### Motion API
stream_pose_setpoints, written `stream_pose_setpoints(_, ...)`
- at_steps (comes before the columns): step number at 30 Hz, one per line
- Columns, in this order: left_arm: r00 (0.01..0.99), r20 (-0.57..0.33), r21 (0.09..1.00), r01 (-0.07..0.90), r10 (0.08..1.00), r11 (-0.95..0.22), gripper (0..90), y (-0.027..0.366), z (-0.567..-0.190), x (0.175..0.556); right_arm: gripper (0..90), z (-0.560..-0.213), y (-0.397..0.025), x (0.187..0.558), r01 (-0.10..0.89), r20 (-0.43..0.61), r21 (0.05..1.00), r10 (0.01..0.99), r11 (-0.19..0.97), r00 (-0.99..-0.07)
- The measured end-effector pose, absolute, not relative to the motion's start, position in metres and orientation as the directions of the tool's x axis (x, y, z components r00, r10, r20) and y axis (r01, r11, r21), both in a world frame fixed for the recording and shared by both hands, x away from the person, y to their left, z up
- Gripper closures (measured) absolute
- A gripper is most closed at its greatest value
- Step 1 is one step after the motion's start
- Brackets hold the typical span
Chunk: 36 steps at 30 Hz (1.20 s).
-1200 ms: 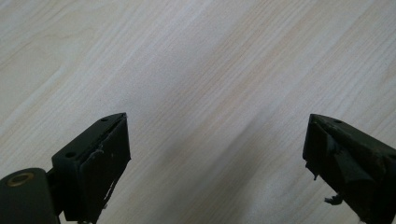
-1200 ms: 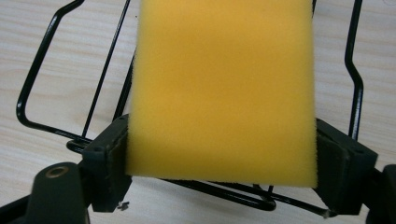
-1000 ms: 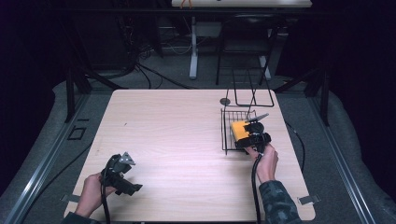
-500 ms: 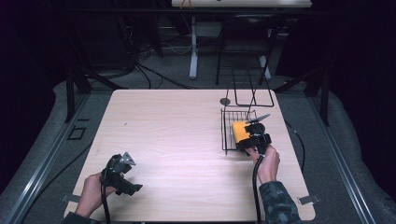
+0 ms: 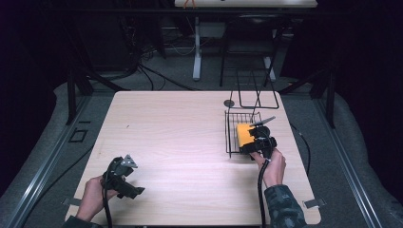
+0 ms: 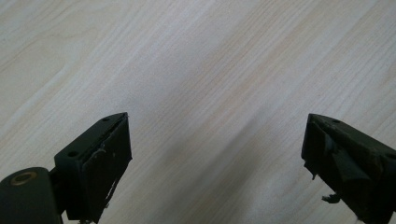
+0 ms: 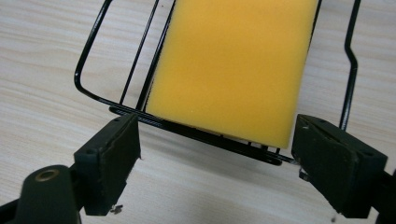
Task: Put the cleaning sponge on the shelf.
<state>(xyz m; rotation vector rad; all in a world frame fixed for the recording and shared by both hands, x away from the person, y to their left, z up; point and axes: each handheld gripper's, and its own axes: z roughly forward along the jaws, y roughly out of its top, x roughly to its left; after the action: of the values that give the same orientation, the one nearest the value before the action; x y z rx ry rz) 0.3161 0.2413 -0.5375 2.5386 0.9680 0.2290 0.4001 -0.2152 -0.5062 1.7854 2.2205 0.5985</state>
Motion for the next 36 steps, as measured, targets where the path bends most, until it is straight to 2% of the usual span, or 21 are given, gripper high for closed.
stream_pose_setpoints(18,0.745,0.007,0.434,0.599,0.667,-0.673,8.3,0.243,-0.537,0.316,13.3,-0.474,-0.214,0.371,0.787,0.009,0.555,0.945,0.267,-0.327)
stream_pose_setpoints(29,0.744,0.006,0.436,0.599,0.668,-0.672,8.3,0.242,-0.537,0.315,12.1,-0.458,-0.215,0.331,0.707,0.028,0.631,0.901,0.319,-0.432)
stream_pose_setpoints(36,0.745,0.007,0.434,0.599,0.667,-0.673,8.3,0.242,-0.537,0.315,11.1,-0.461,-0.216,0.308,0.685,0.022,0.635,0.878,0.358,-0.479)
